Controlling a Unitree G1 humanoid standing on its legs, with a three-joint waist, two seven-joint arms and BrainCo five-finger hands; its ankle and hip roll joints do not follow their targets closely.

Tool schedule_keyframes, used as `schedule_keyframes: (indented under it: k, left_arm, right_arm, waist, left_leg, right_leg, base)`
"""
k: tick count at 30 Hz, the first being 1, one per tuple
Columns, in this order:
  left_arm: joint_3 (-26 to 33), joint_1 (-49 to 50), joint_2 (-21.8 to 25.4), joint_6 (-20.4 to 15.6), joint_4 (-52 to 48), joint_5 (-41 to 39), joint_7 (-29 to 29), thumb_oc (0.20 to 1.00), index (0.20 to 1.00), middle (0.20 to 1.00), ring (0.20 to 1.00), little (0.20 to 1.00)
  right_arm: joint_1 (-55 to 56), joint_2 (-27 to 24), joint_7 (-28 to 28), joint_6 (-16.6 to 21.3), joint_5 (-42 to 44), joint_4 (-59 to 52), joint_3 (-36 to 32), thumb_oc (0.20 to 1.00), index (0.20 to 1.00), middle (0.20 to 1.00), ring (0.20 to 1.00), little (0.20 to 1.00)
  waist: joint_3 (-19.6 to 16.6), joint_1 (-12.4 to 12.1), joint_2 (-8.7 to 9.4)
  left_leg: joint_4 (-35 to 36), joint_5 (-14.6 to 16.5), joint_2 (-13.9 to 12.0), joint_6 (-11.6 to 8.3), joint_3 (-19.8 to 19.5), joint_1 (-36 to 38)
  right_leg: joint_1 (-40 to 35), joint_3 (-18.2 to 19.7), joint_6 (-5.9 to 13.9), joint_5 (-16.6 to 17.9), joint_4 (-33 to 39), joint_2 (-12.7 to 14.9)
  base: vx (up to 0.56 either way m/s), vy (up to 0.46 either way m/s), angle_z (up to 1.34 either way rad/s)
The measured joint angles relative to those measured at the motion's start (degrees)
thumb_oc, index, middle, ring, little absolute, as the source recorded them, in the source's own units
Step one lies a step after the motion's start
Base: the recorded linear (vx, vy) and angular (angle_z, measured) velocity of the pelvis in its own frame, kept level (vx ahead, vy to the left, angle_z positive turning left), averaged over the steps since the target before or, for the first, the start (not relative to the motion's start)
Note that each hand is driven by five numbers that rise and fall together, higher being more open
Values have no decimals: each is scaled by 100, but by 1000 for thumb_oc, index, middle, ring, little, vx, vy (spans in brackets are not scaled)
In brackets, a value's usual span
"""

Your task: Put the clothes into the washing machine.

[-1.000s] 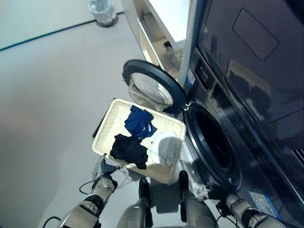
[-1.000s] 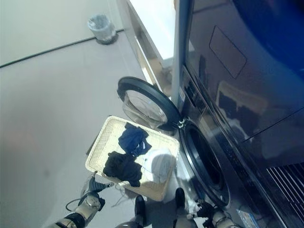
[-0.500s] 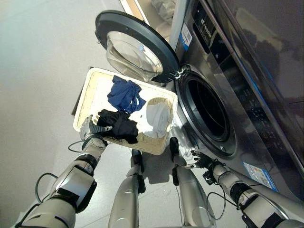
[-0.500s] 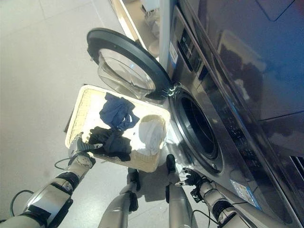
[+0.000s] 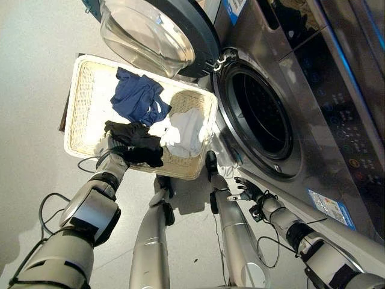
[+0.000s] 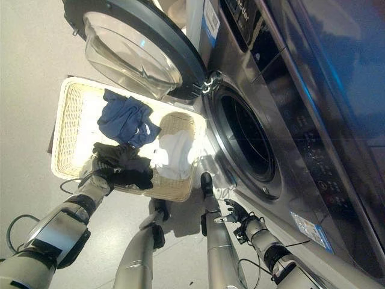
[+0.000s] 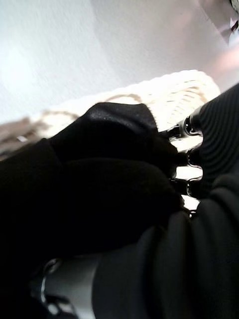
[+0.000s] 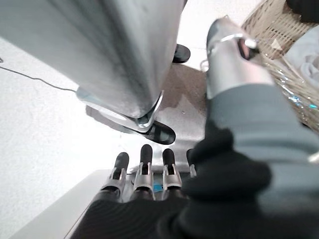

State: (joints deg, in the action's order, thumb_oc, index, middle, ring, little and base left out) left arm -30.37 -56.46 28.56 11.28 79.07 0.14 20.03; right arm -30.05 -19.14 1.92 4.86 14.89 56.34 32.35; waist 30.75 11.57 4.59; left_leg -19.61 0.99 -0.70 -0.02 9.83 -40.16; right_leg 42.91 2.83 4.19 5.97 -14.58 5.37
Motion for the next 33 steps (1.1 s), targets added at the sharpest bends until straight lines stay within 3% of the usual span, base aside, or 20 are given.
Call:
schedule_keyframes:
  k: [10,11,12,16,19,23,28,30,33]
  left_arm:
    - [-222,-476,211,424,101,157,-457,1000,1000,1000,1000,1000]
    - [-223,-504,241,429,121,162,-490,953,953,953,953,953]
    - [-223,-518,266,426,121,202,-525,200,200,200,200,200]
    - [-645,-612,467,395,118,550,-587,200,200,200,200,200]
    - [-694,-665,567,166,117,526,-583,200,200,200,200,200]
    - [-579,-483,549,-725,102,-545,-495,200,200,200,200,200]
    - [283,353,26,-1740,-375,-1898,-351,200,200,200,200,200]
    - [487,659,-179,-1877,-671,-1882,-167,200,200,200,200,200]
    - [155,972,-307,-1910,-803,-1120,382,200,200,200,200,200]
  right_arm:
    - [-60,-99,-51,0,239,-143,111,1000,1000,1000,1000,1000]
    - [-60,-137,-50,0,274,-145,149,1000,1000,1000,1000,1000]
    - [-56,-155,-48,0,275,-141,156,1000,1000,1000,1000,1000]
    - [-49,-155,-12,54,277,-151,206,1000,1000,1000,1000,1000]
    - [-32,-155,14,114,281,-175,210,1000,1000,1000,1000,1000]
    - [-17,-76,13,185,278,-228,209,1000,1000,1000,1000,1000]
    - [-16,244,-28,200,277,-261,188,1000,1000,1000,1000,1000]
    - [56,297,-52,225,277,-275,192,1000,1000,1000,1000,1000]
    - [147,247,-91,272,298,-276,192,1000,1000,1000,1000,1000]
  waist:
    - [-35,29,57]
    - [-37,37,59]
    - [-54,36,82]
    - [-194,33,266]
    - [-250,27,356]
    - [-259,21,394]
    - [-252,-46,456]
    - [-251,-93,458]
    - [-262,-263,470]
  left_leg:
    - [-404,153,1,20,-60,-564]
    - [-425,159,-1,19,-60,-598]
    - [-444,161,0,16,-65,-627]
    - [-576,224,1,10,-143,-766]
    - [-582,232,12,19,-145,-778]
    - [-585,252,37,53,-161,-717]
    - [-487,268,85,63,-306,-284]
    - [-457,278,89,44,-373,-107]
    - [-255,267,85,-16,-428,385]
  right_leg:
    - [532,129,47,-1,-172,-42]
    - [556,136,46,0,-170,-43]
    - [587,137,46,0,-169,-43]
    - [693,172,41,23,-163,-90]
    - [688,186,63,46,-134,-88]
    - [563,196,89,131,-73,-74]
    - [140,174,90,127,-2,-58]
    - [-53,136,81,123,54,-69]
    - [-523,105,70,68,152,-79]
  base:
    - [4,-4,-7]
    - [-4,-19,-4]
    - [0,0,0]
    - [-13,-24,-7]
    - [-26,-42,0]
    - [-32,-78,1]
    - [-44,-116,1]
    - [-59,-135,3]
    - [-40,-118,4]
